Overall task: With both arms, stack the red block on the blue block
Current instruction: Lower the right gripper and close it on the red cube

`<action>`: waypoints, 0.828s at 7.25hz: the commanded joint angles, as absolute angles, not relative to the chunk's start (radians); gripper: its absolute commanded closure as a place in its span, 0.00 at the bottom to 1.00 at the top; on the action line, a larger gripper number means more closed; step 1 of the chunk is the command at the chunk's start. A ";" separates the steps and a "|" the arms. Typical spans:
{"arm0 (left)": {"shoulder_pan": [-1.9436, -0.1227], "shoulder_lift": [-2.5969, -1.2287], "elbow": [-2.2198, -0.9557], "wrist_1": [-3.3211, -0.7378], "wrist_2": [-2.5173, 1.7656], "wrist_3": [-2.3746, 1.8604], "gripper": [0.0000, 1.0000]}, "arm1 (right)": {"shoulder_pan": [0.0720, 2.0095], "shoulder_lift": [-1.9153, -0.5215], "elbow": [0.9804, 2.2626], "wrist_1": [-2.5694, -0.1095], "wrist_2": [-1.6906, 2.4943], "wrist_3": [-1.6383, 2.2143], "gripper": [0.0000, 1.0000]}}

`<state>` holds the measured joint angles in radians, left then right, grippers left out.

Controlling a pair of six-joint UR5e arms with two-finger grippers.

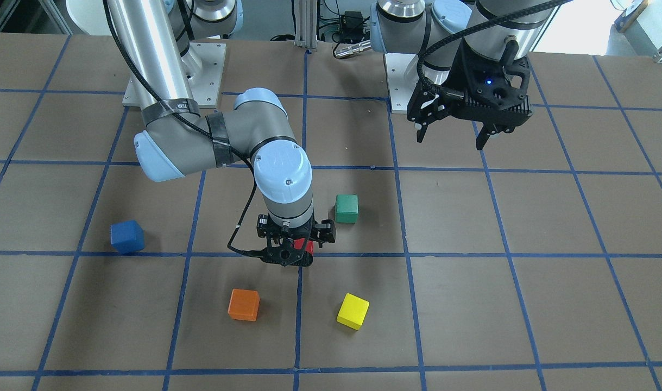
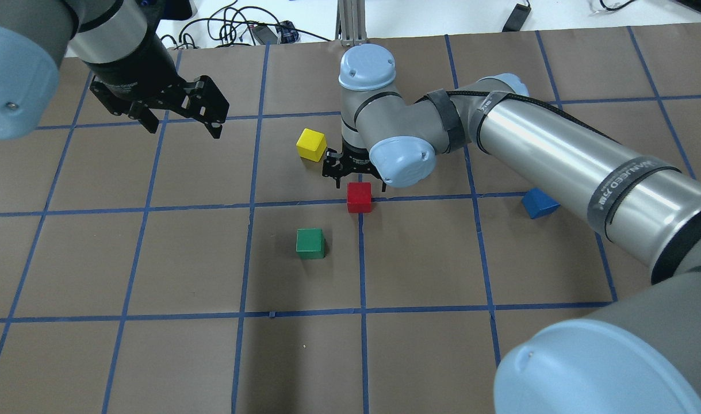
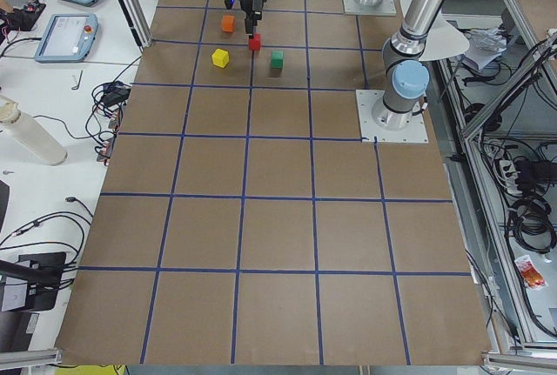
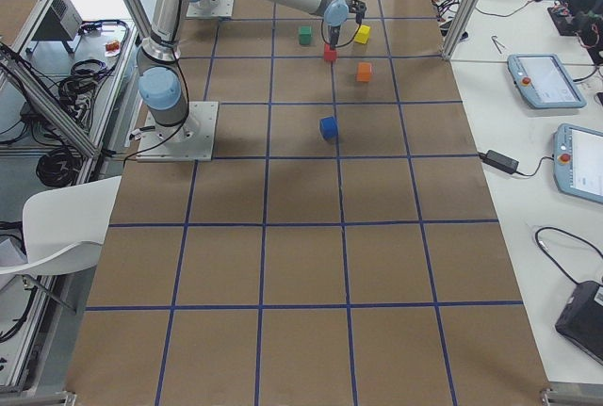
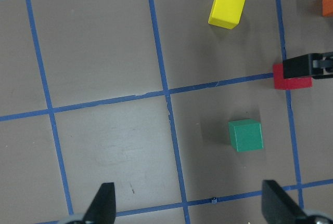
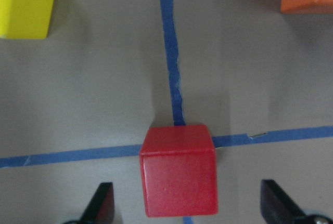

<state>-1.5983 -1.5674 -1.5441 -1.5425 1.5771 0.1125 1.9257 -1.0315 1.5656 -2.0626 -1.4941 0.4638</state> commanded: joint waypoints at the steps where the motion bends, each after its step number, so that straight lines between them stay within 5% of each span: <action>1: -1.588 -1.566 -1.543 -1.551 1.574 0.110 0.00 | 1.927 -1.000 1.566 -2.065 -1.485 0.465 0.00; 2: -1.585 -1.565 -1.543 -1.552 1.578 0.104 0.00 | 1.927 -0.994 1.568 -2.063 -1.485 0.465 0.00; 3: -1.583 -1.566 -1.534 -1.577 1.586 0.075 0.00 | 1.927 -0.989 1.569 -2.063 -1.496 0.463 0.20; 4: -1.585 -1.566 -1.536 -1.583 1.588 0.069 0.00 | 1.927 -0.989 1.569 -2.063 -1.494 0.468 0.81; 5: -1.585 -1.566 -1.532 -1.583 1.589 0.071 0.00 | 1.927 -0.991 1.568 -2.060 -1.494 0.469 1.00; 6: -1.585 -1.566 -1.532 -1.583 1.589 0.069 0.00 | 1.927 -0.992 1.566 -2.060 -1.496 0.480 1.00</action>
